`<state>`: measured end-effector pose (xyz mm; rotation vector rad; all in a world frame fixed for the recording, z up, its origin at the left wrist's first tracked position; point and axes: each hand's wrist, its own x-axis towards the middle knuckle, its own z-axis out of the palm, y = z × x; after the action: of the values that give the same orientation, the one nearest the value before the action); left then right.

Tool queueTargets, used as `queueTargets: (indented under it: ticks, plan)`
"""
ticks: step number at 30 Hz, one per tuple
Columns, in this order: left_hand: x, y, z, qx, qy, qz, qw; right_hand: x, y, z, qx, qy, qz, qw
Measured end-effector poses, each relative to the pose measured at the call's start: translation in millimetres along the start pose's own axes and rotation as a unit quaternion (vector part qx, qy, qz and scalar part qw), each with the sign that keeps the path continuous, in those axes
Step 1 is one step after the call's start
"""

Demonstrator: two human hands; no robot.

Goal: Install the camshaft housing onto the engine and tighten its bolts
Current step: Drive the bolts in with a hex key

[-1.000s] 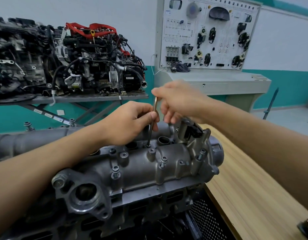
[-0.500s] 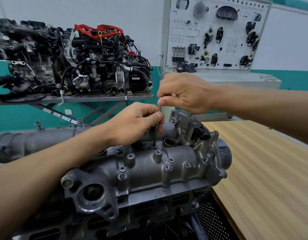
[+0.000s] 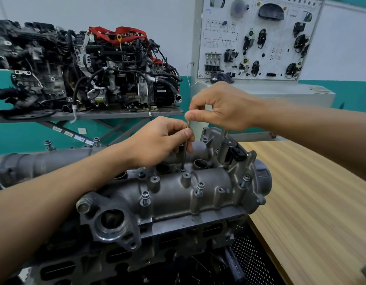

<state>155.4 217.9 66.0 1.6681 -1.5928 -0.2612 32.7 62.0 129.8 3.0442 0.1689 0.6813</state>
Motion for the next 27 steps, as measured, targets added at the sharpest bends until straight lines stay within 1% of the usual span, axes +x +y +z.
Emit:
queueTargets:
  ticks: [3,7,9,12,14,16,18,21,24,27]
  plan:
    - [2,6,-5,-0.010,0.013,0.024,1.000,0,-6,-7,0.005,0.009,0.005,1.000]
    - [5,32,-19,-0.076,0.055,0.070,0.993,0,-22,-35,0.034,0.074,0.017,0.997]
    - [3,50,-23,-0.096,0.040,0.078,0.992,-6,-33,-53,0.038,0.091,0.023,0.995]
    - [-1,82,-12,-0.108,-0.004,0.084,0.991,-39,-42,-76,0.053,0.079,0.041,0.995]
    - [-4,103,14,-0.112,-0.022,0.095,0.989,-78,-46,-84,0.078,0.070,0.067,0.992]
    - [-4,119,54,-0.129,-0.050,0.096,0.986,-124,-49,-82,0.128,0.077,0.117,0.982]
    - [-4,130,101,-0.155,-0.079,0.089,0.981,-176,-50,-73,0.174,0.105,0.198,0.959]
    - [-2,137,182,-0.165,-0.112,0.073,0.977,-259,-52,-54,0.182,0.143,0.336,0.913]
    - [-6,143,268,-0.135,-0.174,0.040,0.975,-338,-55,-33,0.184,0.156,0.498,0.833]
    - [-14,154,342,-0.088,-0.204,0.028,0.975,-411,-52,-26,0.174,0.161,0.627,0.742]
